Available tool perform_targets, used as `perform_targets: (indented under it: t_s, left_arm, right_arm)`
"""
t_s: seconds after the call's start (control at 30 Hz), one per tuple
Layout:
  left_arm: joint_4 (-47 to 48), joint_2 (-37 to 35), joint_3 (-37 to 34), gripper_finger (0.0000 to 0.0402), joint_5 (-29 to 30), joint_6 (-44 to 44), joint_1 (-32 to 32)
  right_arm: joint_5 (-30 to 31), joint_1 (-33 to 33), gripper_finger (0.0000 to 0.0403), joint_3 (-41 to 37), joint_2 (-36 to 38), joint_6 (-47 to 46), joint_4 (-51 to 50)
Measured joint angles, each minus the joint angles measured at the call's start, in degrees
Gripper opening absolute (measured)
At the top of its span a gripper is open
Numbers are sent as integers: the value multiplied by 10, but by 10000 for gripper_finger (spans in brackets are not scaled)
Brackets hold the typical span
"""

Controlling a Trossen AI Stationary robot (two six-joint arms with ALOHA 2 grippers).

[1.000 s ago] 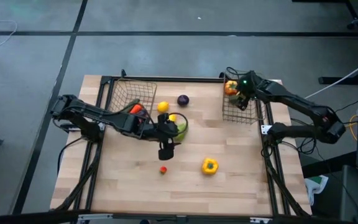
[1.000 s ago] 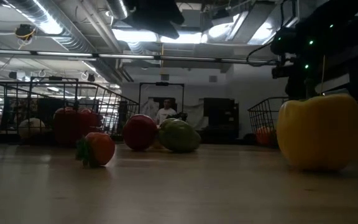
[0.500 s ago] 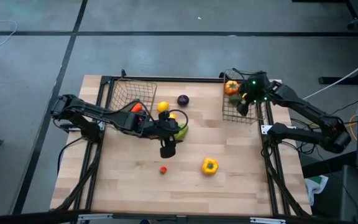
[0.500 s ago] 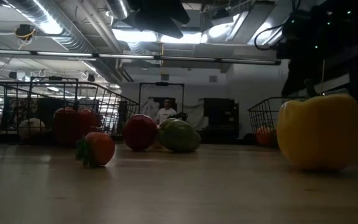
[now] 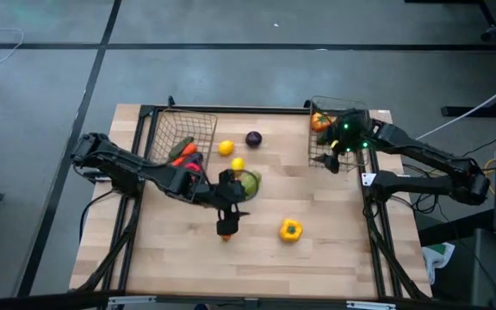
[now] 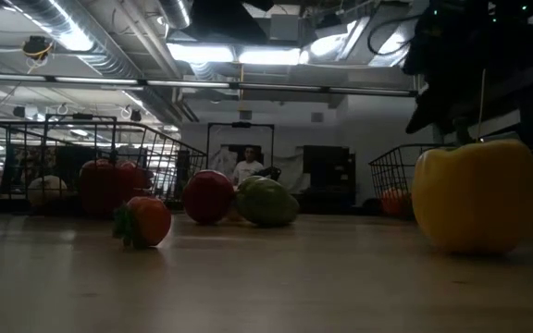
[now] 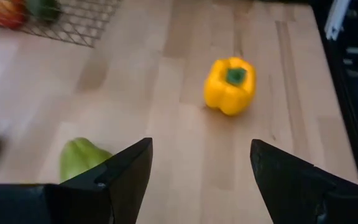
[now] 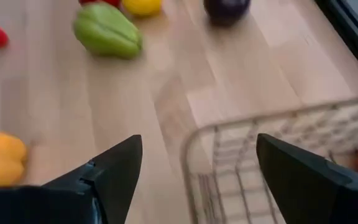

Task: Sort produce into baskets
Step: Put the bottom red tomato into the right gold wire basket

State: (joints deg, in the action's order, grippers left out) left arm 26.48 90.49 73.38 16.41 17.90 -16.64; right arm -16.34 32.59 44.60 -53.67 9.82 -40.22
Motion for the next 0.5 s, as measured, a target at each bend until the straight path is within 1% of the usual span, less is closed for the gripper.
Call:
perform_targets:
  t_s: [0.13,0.23,0.5]
  left_arm:
    - [6,23,0,266,-1,14,-25]
    - [7,42,0,266,-15,23,-41]
    - [22,89,0,266,-41,47,-79]
  right_arm:
    - [16,-51,315,0,0,-40,38]
    - [17,-82,315,0,0,-67,57]
    - [17,-147,315,0,0,-130,67]
